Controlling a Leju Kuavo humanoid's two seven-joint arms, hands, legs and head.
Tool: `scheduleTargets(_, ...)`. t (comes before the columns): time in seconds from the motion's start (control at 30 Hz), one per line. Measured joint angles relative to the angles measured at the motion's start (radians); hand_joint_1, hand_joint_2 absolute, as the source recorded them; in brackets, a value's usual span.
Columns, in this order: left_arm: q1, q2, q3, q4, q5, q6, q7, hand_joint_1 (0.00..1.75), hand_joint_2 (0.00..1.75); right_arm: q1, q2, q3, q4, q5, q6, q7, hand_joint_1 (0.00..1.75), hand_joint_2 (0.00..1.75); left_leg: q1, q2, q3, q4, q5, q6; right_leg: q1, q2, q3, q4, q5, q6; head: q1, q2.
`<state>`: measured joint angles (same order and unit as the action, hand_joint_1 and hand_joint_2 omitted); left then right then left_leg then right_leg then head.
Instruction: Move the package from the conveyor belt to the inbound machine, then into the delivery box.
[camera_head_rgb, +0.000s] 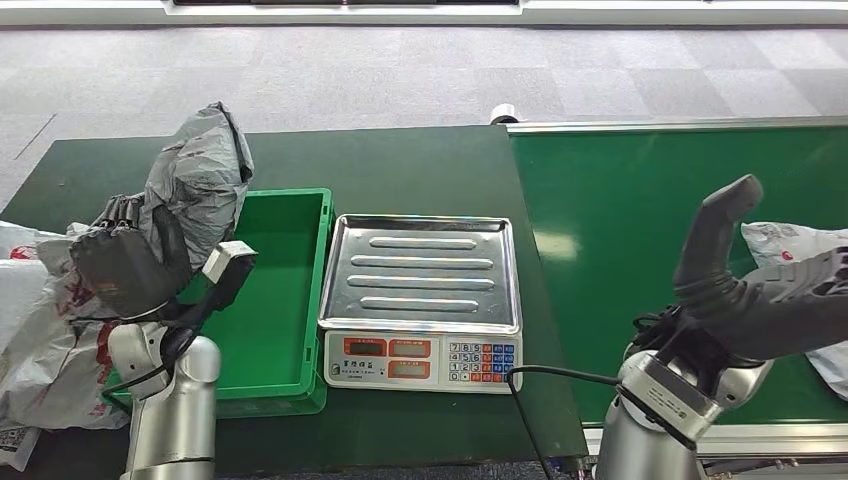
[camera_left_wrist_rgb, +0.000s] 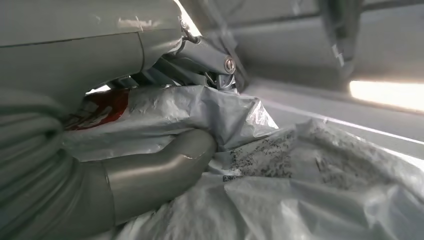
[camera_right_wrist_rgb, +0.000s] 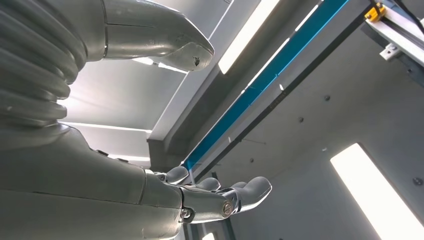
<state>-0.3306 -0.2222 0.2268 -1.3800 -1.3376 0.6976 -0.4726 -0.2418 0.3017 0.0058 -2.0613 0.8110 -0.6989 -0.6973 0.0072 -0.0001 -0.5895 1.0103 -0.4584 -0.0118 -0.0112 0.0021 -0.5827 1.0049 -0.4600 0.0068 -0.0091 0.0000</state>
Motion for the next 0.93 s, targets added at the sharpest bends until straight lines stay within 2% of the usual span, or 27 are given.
scheduleTargets(0.07,0.005,-0.018,0.031,-0.043,-0.083,0.000,0.034,0.00,1.75,0.000,0.000,0.000,0.006,0.000,0.000,0.000,0.00,1.75,0.000,0.000,0.000,0.000,0.000,0.000,0.000,0.000,0.000,0.000,0.000,0.000,0.000,0.000)
scheduleTargets(0.2,0.018,-0.027,0.047,-0.093,-0.158,0.001,0.132,0.00,0.00,0.001,0.000,-0.007,0.016,-0.004,0.000,0.001,0.00,1.75,0.000,-0.001,0.000,0.000,0.000,0.000,0.000,0.000,0.000,0.000,0.000,0.000,0.000,0.000)
scheduleTargets(0.33,0.029,-0.022,0.026,-0.091,-0.199,0.001,0.256,0.00,0.00,0.002,0.000,-0.017,0.023,-0.005,0.000,0.002,0.00,1.75,0.000,0.000,0.000,0.000,0.000,0.000,0.001,0.000,0.000,0.000,0.000,0.000,0.000,0.000)
scheduleTargets(0.4,0.033,-0.017,0.005,-0.087,-0.204,0.001,0.288,0.00,0.00,0.002,0.000,-0.019,0.025,-0.005,0.000,0.002,0.00,1.75,0.000,0.000,0.000,0.000,0.000,0.000,0.000,0.000,0.000,0.000,0.000,0.000,0.000,0.000)
scheduleTargets(0.93,0.036,-0.002,-0.037,-0.074,-0.209,0.001,0.300,0.00,0.00,0.003,0.000,-0.026,0.036,-0.005,0.000,0.002,0.00,1.75,0.000,0.000,0.000,0.000,0.000,0.000,0.000,0.000,0.000,0.000,0.000,0.000,0.000,0.000)
